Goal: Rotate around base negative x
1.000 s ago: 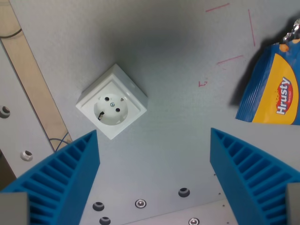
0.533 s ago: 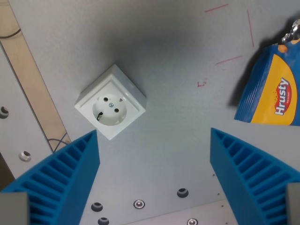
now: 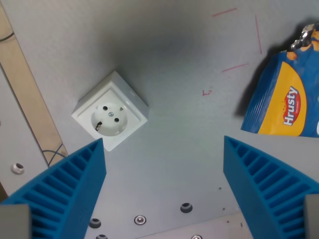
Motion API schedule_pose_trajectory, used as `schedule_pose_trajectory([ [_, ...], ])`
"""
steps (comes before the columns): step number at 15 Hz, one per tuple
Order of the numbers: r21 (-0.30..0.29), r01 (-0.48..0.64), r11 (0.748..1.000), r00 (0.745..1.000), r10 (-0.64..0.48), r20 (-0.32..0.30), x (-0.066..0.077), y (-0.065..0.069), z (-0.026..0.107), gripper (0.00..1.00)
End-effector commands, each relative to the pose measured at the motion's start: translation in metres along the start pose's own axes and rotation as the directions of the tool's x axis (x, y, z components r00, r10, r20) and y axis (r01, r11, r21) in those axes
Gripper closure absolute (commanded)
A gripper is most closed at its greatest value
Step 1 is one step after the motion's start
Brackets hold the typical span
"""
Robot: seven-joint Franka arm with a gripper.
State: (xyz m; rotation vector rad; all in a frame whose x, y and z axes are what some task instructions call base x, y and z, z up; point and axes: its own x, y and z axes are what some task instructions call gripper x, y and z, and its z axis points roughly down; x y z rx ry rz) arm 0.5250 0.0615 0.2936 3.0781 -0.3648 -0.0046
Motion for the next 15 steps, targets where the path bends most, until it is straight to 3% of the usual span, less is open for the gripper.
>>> schedule_pose_trajectory([
  [1,-0.176,-0.02,0.984,0.999,0.013,-0.043,-0.0011,-0.0033,-0.0013,0.0],
  [15,-0.35,-0.031,0.936,0.996,0.002,-0.084,-0.0011,-0.0033,-0.0013,0.0],
])
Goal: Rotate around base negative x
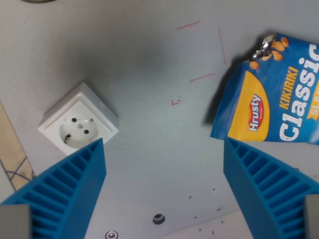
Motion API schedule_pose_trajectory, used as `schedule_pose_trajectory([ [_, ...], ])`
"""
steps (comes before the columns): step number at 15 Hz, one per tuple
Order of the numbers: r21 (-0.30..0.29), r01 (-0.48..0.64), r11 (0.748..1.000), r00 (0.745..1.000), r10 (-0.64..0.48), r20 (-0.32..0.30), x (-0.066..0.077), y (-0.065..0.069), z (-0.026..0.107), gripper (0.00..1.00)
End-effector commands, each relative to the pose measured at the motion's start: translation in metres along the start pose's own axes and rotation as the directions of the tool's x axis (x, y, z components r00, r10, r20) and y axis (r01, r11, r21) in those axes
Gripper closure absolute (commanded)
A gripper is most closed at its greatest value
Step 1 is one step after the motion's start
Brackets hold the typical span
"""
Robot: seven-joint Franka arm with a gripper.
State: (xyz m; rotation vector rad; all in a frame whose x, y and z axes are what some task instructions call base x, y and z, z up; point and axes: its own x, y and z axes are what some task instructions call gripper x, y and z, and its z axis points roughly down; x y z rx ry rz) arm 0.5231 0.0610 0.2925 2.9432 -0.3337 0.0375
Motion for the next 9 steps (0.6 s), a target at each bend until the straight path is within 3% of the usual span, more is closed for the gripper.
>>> schedule_pose_trajectory([
  [1,-0.237,-0.028,0.971,0.999,0.019,-0.041,0.0007,-0.0038,-0.0029,0.0],
  [9,-0.336,-0.031,0.941,0.998,0.011,-0.063,0.0007,-0.0038,-0.0029,0.0],
])
